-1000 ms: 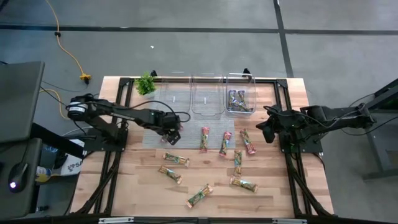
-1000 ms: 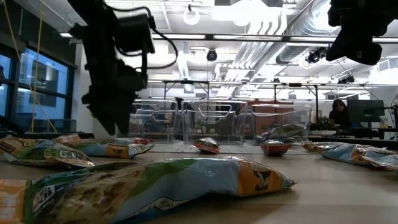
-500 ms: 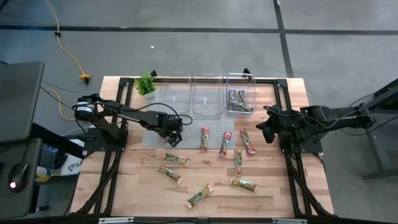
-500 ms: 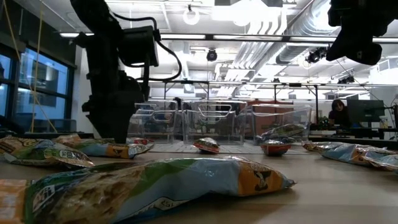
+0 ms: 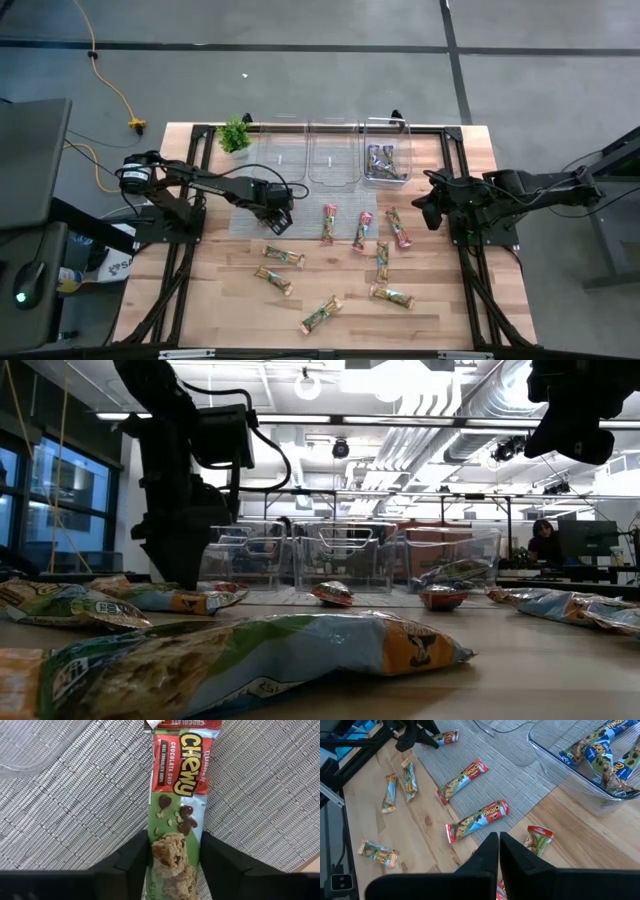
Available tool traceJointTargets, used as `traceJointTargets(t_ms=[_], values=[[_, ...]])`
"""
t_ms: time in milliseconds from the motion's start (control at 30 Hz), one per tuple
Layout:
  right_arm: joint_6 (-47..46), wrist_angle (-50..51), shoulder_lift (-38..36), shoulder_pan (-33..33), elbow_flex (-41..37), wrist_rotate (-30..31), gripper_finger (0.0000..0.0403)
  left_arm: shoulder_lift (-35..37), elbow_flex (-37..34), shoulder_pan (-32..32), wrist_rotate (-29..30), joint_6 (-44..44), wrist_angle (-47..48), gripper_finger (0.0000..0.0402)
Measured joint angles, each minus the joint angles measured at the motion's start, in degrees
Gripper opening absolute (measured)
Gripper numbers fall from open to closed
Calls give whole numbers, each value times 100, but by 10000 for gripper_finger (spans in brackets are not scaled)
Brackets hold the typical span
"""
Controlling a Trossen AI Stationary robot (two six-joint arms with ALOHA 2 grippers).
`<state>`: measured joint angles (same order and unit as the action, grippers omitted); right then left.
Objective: Pick and place Granola Bars by type
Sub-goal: Put the red granola bar into the left transparent bin
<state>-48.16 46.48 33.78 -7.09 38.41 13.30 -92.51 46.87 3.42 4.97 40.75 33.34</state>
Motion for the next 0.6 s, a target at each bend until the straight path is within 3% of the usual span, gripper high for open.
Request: traceJointTargets(t_ms=[167, 300, 433, 600], values=[[0, 0, 0, 0, 0, 1, 0, 18, -2, 0, -94, 5, 6, 130], [0, 0, 1, -1, 0, 3, 0, 65, 182, -6, -634, 53, 216, 125], [0, 0, 0, -2, 0, 20, 0, 164, 584, -20, -1170, 18, 565, 124], [14, 1, 0, 0, 0, 24, 0, 330, 1189, -20, -1224, -159, 1109, 124]])
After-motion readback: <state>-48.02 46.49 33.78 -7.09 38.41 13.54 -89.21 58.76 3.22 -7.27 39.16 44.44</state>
